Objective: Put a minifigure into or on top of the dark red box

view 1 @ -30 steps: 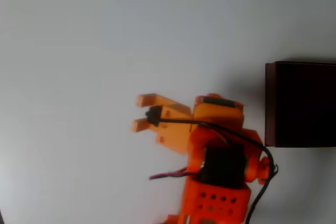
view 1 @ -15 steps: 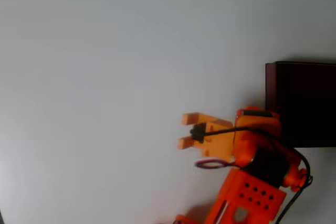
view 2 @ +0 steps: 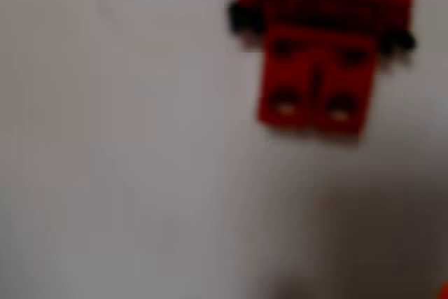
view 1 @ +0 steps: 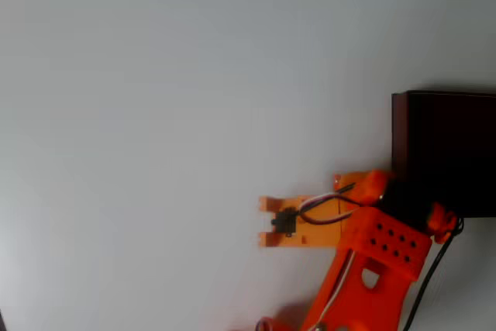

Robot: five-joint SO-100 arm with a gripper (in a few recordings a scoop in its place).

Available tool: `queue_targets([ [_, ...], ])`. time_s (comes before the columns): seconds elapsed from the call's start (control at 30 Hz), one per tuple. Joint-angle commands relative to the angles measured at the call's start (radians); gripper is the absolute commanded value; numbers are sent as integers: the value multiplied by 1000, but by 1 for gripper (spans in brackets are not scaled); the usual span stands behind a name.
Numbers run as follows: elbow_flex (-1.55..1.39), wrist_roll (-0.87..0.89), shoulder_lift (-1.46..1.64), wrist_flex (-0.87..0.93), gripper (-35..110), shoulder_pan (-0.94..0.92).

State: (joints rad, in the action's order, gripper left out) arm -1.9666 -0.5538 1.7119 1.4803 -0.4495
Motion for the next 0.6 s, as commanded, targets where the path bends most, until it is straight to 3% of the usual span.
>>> queue_targets([
  [0.0, 20, 20, 18, 23, 17, 3],
  [0.3, 25, 190, 40, 15, 11, 37],
  [0.57, -49, 147, 83, -40, 14, 40],
])
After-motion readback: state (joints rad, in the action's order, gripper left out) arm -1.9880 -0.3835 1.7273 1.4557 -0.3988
